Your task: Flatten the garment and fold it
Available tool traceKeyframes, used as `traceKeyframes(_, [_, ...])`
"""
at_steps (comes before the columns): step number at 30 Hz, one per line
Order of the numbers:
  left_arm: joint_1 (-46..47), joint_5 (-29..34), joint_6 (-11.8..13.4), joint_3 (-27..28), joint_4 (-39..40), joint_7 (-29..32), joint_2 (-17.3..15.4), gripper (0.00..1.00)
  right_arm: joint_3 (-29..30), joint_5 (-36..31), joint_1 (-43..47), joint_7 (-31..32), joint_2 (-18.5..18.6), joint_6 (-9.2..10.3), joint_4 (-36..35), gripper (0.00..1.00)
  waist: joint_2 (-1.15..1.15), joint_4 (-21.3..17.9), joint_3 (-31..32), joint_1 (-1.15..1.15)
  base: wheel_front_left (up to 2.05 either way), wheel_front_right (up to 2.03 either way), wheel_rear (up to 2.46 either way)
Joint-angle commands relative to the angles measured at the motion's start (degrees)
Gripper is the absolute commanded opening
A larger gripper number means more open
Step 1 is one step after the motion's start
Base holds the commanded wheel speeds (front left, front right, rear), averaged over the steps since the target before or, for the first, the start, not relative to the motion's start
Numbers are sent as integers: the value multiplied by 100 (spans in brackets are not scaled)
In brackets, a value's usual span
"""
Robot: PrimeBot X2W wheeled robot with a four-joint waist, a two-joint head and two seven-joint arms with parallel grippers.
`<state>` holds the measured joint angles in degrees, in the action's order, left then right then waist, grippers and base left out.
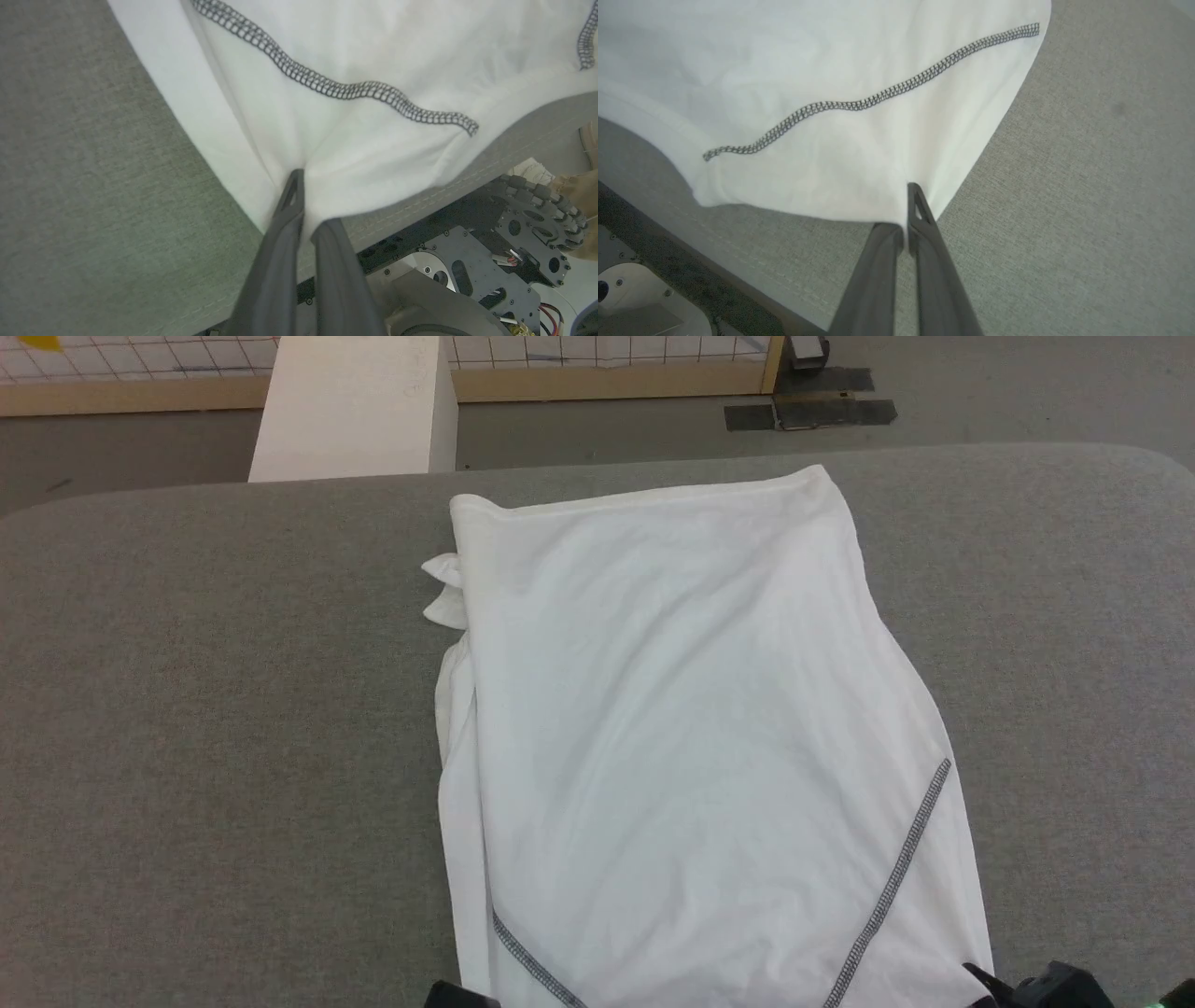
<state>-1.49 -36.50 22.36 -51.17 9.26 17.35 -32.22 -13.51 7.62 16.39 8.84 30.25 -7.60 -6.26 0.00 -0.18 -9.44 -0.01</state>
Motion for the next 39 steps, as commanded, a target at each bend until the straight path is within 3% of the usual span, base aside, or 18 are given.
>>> traceKeyframes(1, [-117,-73,-43,-11,-97,-14,28,0,4,-15,97,42,-38,11,36,0,0,7,9,1,0,0,0])
traceKeyframes(9, [6,37,-26,155,-574,-611,241,0,93,-70,108,-49,-314,11,272,0,0,47,128,1,0,0,0])
traceKeyframes(10, [17,47,-32,168,-624,-680,266,4,112,-94,89,-81,-354,11,298,0,0,49,152,1,0,0,0])
traceKeyframes(11, [28,52,-49,177,-677,-750,292,36,114,-131,62,-127,-393,11,324,41,0,49,182,1,0,0,0])
traceKeyframes(12, [38,59,-52,193,-713,-811,307,66,105,-152,44,-150,-420,11,348,100,0,47,209,1,0,0,0])
traceKeyframes(13, [37,50,-58,214,-746,-873,325,100,112,-161,23,-166,-464,11,377,100,0,42,246,1,0,0,0])
traceKeyframes(19, [-153,-189,-102,384,-566,-1076,285,100,218,19,0,-116,-574,11,195,100,0,6,428,1,0,0,0])
traceKeyframes(23, [-491,-403,-33,592,-77,-1121,-39,100,411,370,158,102,-577,11,-214,100,0,-19,553,1,0,0,0])
traceKeyframes(27, [-888,-616,205,876,672,-1076,-455,100,601,613,458,421,-438,11,-781,100,0,-16,658,1,0,0,0])
traceKeyframes(30, [-1055,-600,550,1237,1229,-1305,-627,100,894,766,621,551,-403,11,-1129,100,0,-15,713,1,0,0,0])
traceKeyframes(32, [-1059,-459,792,1544,1551,-1685,-626,100,1254,780,627,496,-584,11,-1351,100,0,-21,753,1,0,0,0])
traceKeyframes(35, [-981,-239,1079,1977,1903,-2436,-370,100,1895,564,471,211,-1116,11,-1616,100,0,-31,805,1,0,0,0])
traceKeyframes(39, [-740,96,1129,2233,1917,-3070,-9,100,2426,149,120,-329,-1881,11,-1760,100,0,-50,849,1,0,0,0])
